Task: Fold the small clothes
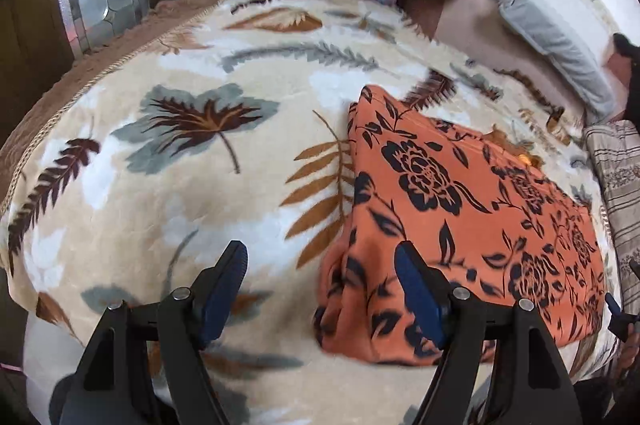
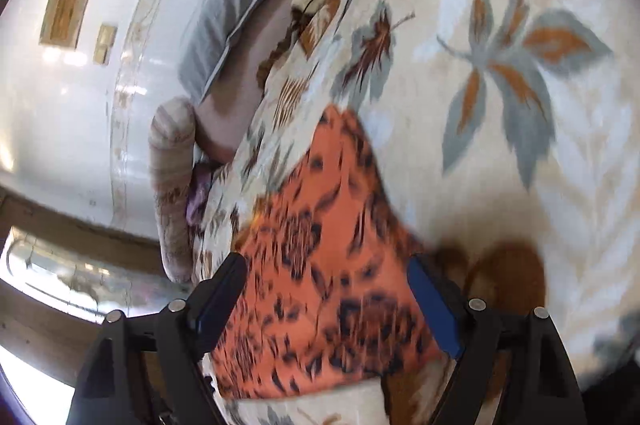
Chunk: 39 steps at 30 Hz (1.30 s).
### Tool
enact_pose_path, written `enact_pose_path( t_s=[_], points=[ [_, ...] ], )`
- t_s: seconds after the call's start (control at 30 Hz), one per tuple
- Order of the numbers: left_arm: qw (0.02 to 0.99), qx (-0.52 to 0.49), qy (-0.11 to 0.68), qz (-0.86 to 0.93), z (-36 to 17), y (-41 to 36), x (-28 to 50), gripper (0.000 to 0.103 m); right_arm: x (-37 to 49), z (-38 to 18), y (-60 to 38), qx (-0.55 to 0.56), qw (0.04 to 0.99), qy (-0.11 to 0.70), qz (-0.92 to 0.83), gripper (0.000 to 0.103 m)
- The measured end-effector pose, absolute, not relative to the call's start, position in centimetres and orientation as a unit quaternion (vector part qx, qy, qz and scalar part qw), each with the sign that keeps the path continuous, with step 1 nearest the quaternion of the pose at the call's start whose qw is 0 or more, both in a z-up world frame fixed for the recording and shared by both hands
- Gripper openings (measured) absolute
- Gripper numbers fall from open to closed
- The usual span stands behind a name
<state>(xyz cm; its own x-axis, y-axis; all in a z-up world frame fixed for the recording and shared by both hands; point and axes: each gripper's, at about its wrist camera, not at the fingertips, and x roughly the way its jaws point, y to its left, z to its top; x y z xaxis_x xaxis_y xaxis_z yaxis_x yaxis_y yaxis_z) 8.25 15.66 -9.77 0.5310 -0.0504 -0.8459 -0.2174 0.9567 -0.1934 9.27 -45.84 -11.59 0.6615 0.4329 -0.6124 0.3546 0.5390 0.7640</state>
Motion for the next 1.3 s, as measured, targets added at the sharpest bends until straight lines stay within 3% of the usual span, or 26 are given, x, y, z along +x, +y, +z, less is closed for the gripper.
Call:
enact_pose_path(
  t_s=[0.13, 0.4, 0.6, 0.8, 1.3],
  points=[
    [0.866, -0.126, 0.483, 0.037, -9.1, 14.2, 8.7, 0.076, 9.0, -11.6, -46.1, 0.502, 0.764, 0.406, 0.017, 0.085],
    [0.886, -0.097, 0.453, 0.016, -7.8, 11.8, 5.2, 0.077, 4.4, -8.4, -42.1, 0.445, 0.803, 0.390, 0.074, 0.085],
    [0.884, -0.085, 0.460, 0.015, -8.9, 11.5, 6.2, 0.077, 6.1, -9.0, -40.4, 0.439, 0.802, 0.395, 0.093, 0.085],
    [0.849, -0.078, 0.522, 0.036, -13.2, 12.8, 7.3, 0.077, 6.0, -13.1, -41.2, 0.455, 0.777, 0.431, 0.055, 0.085],
    [0.874, -0.080, 0.478, 0.037, -9.4, 11.6, 8.7, 0.077, 12.7, -8.8, -39.5, 0.421, 0.791, 0.428, 0.118, 0.085]
  ],
)
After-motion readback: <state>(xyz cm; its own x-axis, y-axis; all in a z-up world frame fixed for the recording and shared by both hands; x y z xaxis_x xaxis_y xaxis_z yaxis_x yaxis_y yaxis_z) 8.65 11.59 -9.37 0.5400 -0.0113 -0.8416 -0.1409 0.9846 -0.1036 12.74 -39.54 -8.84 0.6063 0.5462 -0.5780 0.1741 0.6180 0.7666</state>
